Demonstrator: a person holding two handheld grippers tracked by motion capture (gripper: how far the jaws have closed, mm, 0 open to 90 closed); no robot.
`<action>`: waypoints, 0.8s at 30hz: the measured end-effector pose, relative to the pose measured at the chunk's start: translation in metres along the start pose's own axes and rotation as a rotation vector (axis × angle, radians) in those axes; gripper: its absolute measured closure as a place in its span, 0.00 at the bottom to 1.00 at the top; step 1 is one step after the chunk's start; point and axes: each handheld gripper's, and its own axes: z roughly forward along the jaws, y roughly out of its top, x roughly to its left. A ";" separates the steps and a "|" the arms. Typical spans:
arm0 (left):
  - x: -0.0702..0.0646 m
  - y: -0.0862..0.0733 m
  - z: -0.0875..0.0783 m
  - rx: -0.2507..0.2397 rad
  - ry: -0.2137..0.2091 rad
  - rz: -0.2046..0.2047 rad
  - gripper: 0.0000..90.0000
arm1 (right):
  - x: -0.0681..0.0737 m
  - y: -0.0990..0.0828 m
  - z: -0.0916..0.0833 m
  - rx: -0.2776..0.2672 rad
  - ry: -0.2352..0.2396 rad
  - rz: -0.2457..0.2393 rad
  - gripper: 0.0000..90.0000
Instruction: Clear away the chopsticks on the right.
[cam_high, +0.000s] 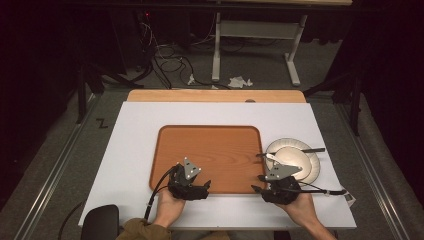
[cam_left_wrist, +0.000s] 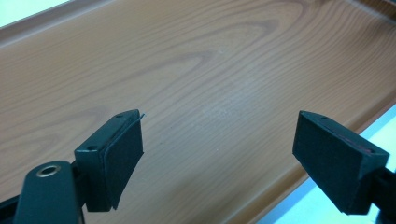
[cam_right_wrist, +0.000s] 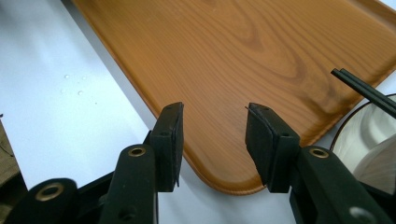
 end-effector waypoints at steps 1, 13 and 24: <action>0.000 0.000 0.000 0.000 0.000 0.000 0.18 | 0.000 0.000 0.000 0.000 0.000 0.000 0.64; -0.001 0.000 -0.001 -0.005 -0.003 0.005 0.18 | -0.001 0.001 -0.004 -0.004 0.020 0.009 0.63; 0.000 -0.001 0.000 -0.001 -0.003 0.007 0.18 | -0.004 0.002 -0.015 -0.026 0.026 0.023 0.64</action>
